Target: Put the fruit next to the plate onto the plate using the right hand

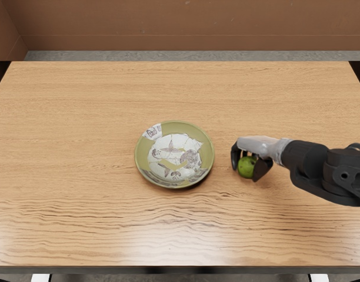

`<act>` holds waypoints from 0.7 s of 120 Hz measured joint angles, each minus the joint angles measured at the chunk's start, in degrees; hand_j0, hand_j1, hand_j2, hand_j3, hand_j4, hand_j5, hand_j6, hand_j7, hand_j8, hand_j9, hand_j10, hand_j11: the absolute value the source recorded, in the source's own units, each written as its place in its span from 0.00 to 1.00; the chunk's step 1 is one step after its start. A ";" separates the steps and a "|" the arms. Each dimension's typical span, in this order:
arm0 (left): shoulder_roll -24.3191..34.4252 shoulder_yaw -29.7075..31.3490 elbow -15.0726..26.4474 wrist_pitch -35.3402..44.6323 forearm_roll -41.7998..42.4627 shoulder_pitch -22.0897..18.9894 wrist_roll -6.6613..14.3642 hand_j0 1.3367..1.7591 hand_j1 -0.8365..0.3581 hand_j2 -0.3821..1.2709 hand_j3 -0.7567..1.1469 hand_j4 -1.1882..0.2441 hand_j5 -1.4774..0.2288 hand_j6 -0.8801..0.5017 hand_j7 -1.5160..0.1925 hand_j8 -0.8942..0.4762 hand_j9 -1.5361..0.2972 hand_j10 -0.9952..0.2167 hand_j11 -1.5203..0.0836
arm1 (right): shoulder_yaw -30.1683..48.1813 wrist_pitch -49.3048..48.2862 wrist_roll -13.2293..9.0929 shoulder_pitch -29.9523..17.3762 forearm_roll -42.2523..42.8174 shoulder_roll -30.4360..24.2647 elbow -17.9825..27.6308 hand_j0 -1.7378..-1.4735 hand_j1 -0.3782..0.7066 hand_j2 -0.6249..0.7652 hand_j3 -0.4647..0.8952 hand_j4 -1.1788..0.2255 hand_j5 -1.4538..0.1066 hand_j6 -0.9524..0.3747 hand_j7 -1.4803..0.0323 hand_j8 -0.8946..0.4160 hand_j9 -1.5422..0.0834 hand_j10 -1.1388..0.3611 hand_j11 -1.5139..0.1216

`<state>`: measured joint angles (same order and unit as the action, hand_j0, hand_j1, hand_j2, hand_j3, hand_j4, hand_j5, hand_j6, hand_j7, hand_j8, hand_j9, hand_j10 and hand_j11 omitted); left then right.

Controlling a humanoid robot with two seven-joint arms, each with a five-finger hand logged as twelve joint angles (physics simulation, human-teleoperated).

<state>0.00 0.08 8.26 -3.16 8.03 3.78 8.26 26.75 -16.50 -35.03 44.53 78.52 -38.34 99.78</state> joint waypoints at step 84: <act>0.00 0.01 0.00 0.00 0.02 0.00 0.01 0.76 0.97 0.23 0.40 0.82 0.85 0.62 0.87 0.64 0.82 0.80 0.93 | 4.18 -3.75 -0.02 8.60 -5.99 8.68 -3.22 0.31 0.62 0.61 0.34 0.36 0.24 0.42 0.35 0.49 0.30 0.48 0.29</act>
<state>0.00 0.09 8.26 -3.16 8.05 3.78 8.27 30.93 -20.24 -35.06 53.14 72.53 -29.66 96.56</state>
